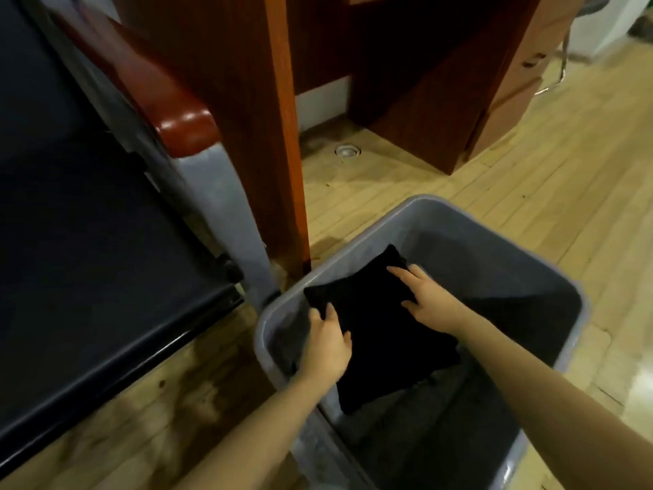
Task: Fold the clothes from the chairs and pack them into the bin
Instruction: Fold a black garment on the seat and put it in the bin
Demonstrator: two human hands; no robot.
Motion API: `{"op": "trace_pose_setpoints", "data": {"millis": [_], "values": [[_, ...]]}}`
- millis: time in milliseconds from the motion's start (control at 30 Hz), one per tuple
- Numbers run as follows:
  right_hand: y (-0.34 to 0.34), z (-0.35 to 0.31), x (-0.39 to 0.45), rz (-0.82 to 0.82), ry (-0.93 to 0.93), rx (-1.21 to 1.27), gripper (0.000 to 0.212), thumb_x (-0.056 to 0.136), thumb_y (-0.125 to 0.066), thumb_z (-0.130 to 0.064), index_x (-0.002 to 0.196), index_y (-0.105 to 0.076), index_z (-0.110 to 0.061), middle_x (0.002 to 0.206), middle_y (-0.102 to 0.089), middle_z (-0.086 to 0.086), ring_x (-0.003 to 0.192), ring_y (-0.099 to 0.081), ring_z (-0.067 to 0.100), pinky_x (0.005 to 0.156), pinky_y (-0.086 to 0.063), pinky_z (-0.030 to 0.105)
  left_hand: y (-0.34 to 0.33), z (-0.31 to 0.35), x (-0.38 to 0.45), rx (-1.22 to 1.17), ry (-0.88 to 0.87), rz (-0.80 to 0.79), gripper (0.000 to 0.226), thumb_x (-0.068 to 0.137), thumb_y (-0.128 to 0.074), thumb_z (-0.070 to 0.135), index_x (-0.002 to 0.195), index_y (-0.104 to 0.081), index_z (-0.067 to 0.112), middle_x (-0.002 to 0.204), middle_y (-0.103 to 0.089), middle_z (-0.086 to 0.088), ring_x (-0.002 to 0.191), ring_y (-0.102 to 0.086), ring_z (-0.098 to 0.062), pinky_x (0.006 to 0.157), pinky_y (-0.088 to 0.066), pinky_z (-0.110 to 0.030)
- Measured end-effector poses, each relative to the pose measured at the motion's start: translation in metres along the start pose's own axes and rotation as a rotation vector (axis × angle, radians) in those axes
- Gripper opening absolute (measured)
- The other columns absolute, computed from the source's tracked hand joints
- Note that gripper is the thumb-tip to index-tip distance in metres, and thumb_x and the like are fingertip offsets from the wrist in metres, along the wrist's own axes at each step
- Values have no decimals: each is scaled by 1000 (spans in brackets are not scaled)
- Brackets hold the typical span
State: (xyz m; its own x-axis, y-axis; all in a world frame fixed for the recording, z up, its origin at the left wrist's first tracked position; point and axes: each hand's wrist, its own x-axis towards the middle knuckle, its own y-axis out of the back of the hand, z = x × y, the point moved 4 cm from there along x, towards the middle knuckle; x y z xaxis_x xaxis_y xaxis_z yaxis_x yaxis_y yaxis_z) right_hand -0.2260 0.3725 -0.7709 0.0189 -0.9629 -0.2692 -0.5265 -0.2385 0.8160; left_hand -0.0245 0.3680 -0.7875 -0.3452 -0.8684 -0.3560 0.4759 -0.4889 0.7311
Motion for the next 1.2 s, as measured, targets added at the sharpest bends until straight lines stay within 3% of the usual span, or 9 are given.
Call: {"op": "trace_pose_setpoints", "data": {"millis": [133,233,333,433,533,633,767,933,1200], "values": [[-64,36,29,-116,-5,37,66,92,-51,0,150,-23,-15,153,-22,6,135,-34,25,105,-32,26,-52,-23,17,115,154,-69,70,97,-49,19,150,-6,4,145,-17,-18,102,-59,-24,85,-44,-21],[-103,56,45,-149,-11,34,66,90,-49,1,149,-25,-18,151,-24,5,131,-39,31,102,-38,32,-75,-34,31,270,237,-147,76,94,-51,8,147,3,-3,144,-14,-26,85,-61,-21,75,-46,-22],[-129,69,57,-201,-64,-239,65,94,-47,-14,149,-19,-31,154,-11,2,126,-37,38,92,-44,44,-91,-42,38,381,333,-301,80,95,-50,14,146,9,-6,145,-4,-32,104,-57,-27,76,-44,-25],[-142,73,58,-268,-99,-414,63,96,-47,-31,150,-14,-37,158,3,-3,138,-18,32,103,-34,50,-96,-43,39,454,336,-410,76,97,-47,30,146,-3,-7,145,-8,-24,122,-40,-34,92,-43,-32],[-140,70,51,-211,-90,-382,59,98,-44,-34,149,-16,-37,158,-5,-5,140,-19,27,108,-30,47,-79,-34,42,492,160,-261,63,97,-44,36,145,-21,3,145,-21,-14,129,-31,-33,101,-34,-40],[-122,55,38,-97,-86,-322,53,99,-42,-31,149,-23,-31,153,-22,-4,134,-30,24,103,-35,43,-54,-18,40,518,-45,-105,57,98,-41,36,145,-25,9,144,-30,-10,130,-33,-29,103,-31,-38],[-85,19,17,36,-45,-259,47,99,-39,-31,146,-32,-27,144,-37,-4,128,-39,23,97,-42,40,-9,3,20,536,-246,-23,51,98,-39,34,144,-29,14,144,-33,-5,129,-34,-26,105,-28,-37],[-28,-46,-10,166,38,-228,40,100,-39,-28,139,-41,-22,134,-46,0,122,-45,24,84,-48,39,64,22,-18,528,-353,84,47,99,-38,33,142,-33,16,144,-36,-3,131,-34,-24,106,-28,-36],[36,-209,-46,344,284,-252,40,100,-37,-29,139,-41,-23,132,-51,-2,117,-50,22,85,-48,40,189,16,-124,565,-385,453,48,99,-37,32,145,-31,16,145,-36,-1,128,-38,-21,104,-28,-33]]}}
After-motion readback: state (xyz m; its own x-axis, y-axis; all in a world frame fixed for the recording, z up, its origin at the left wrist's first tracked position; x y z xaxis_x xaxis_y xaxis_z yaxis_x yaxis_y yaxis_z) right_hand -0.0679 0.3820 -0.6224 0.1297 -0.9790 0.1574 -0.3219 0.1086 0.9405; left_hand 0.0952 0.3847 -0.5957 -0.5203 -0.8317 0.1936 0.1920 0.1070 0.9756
